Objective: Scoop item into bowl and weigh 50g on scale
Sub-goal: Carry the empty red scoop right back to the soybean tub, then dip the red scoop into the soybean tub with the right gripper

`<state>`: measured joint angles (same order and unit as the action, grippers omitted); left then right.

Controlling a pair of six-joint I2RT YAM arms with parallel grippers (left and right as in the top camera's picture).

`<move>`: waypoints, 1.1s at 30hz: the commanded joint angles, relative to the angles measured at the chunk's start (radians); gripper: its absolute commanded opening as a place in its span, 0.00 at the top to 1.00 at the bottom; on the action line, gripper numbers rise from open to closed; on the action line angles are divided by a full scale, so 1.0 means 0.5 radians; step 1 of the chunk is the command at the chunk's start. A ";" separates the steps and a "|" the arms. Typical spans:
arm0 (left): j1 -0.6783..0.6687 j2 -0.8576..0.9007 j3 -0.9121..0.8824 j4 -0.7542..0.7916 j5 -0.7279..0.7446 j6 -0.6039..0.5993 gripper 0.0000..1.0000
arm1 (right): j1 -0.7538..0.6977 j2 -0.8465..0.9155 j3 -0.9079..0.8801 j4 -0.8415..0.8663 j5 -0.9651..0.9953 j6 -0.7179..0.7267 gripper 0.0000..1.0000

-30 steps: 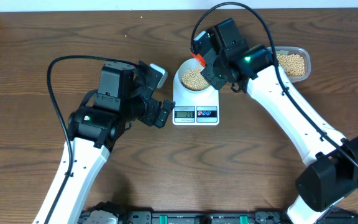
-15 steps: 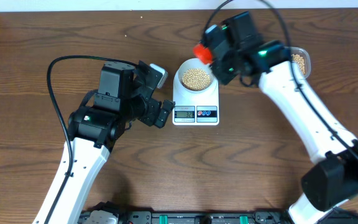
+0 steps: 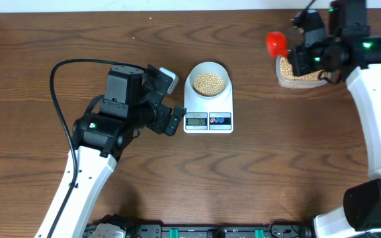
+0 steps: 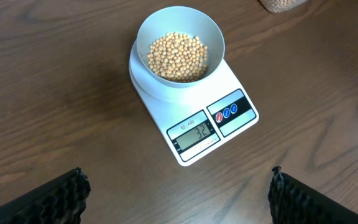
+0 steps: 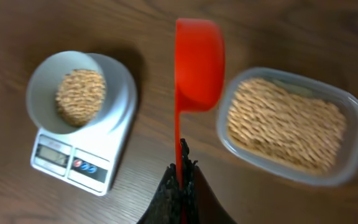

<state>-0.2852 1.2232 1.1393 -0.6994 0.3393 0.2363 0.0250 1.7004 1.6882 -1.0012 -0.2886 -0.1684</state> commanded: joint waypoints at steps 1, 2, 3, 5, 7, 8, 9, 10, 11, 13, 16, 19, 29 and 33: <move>-0.005 0.001 -0.006 0.000 0.024 0.005 0.06 | -0.093 -0.019 0.035 -0.037 0.164 0.092 0.99; -0.005 0.001 -0.006 0.000 0.023 0.005 0.06 | -0.109 -0.018 0.035 -0.050 0.198 0.098 0.99; -0.005 0.001 -0.006 0.000 0.024 0.005 0.06 | -0.132 -0.011 0.035 -0.069 0.233 0.098 0.99; -0.005 0.001 -0.006 0.000 0.024 0.005 0.05 | -0.173 0.005 0.034 -0.101 0.276 0.097 0.99; -0.005 0.001 -0.006 0.001 0.024 0.005 0.05 | -0.208 0.034 0.034 -0.124 0.317 0.096 0.99; -0.005 0.001 -0.006 0.000 0.024 0.005 0.05 | -0.218 0.047 0.034 -0.128 0.335 0.095 0.99; -0.005 0.001 -0.006 0.000 0.023 0.005 0.06 | -0.230 0.067 0.034 -0.132 0.356 0.095 0.99; -0.005 0.001 -0.006 0.001 0.024 0.005 0.06 | -0.238 0.081 0.034 -0.137 0.369 0.095 0.99; -0.005 0.001 -0.006 0.001 0.024 0.005 0.06 | -0.249 0.102 0.034 -0.143 0.378 0.085 0.99; -0.005 0.001 -0.006 0.000 0.023 0.005 0.06 | -0.267 0.139 0.034 -0.147 0.386 0.072 0.99; -0.005 0.001 -0.006 0.000 0.023 0.005 0.06 | -0.289 0.194 0.034 -0.146 0.391 0.056 0.99; -0.005 0.001 -0.006 0.001 0.023 0.005 0.06 | -0.300 0.252 0.034 -0.143 0.433 0.053 0.99; -0.005 0.001 -0.006 0.001 0.023 0.005 0.06 | -0.301 0.459 0.034 -0.021 0.215 0.056 0.99; -0.005 0.001 -0.006 0.001 0.024 0.005 0.06 | -0.301 0.522 0.034 0.002 0.108 0.069 0.99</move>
<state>-0.2852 1.2232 1.1393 -0.6994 0.3393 0.2363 -0.1204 1.9358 1.6882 -1.0042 -0.1619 -0.1375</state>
